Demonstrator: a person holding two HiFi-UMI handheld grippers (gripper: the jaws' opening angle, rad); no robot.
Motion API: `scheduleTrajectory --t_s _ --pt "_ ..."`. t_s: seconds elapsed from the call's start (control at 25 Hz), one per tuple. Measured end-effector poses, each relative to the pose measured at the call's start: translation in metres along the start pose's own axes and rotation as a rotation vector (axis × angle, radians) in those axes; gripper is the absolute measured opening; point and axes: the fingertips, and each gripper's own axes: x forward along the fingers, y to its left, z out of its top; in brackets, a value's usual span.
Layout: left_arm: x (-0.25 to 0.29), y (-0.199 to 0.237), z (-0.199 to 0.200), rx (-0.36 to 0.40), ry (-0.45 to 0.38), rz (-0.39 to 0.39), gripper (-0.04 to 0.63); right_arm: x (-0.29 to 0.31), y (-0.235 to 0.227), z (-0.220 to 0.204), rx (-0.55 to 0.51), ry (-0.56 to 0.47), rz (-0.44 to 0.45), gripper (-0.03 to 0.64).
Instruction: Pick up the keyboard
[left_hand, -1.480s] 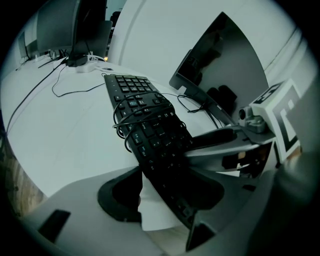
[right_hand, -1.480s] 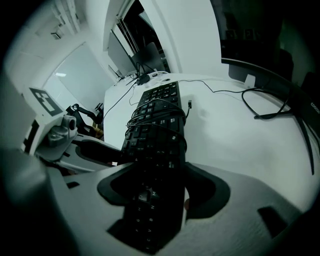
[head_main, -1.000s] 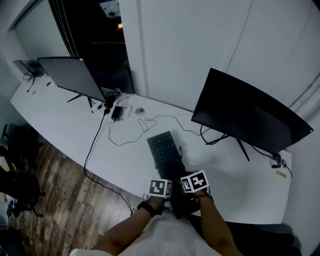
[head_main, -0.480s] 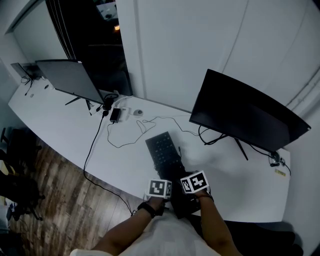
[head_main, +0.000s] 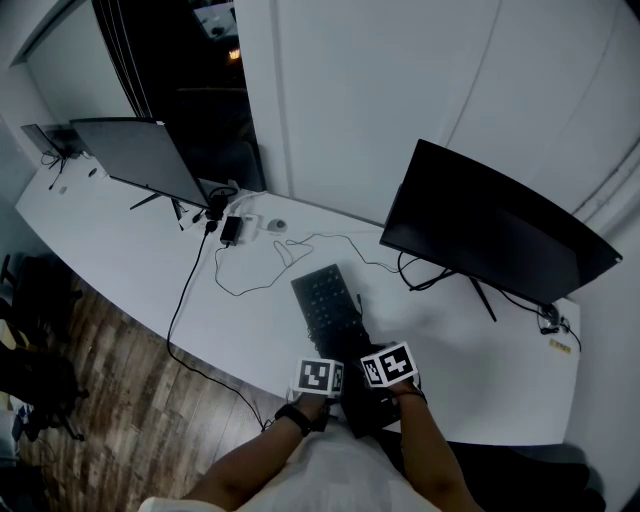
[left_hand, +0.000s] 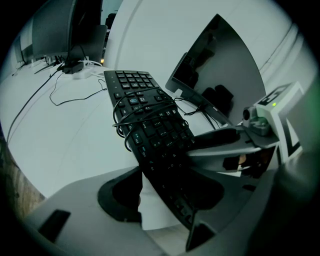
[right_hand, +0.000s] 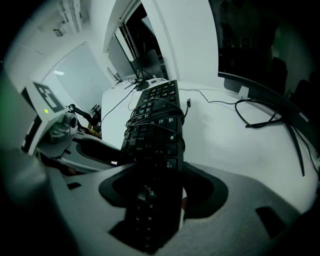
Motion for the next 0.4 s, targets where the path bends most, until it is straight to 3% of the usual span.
scheduleTrajectory --t_s 0.4 --pt "0.0035 -0.0005 0.0019 0.0 0.008 -0.001 0.235 0.0016 -0.0035 0.0009 0.003 0.0 0.0 0.245"
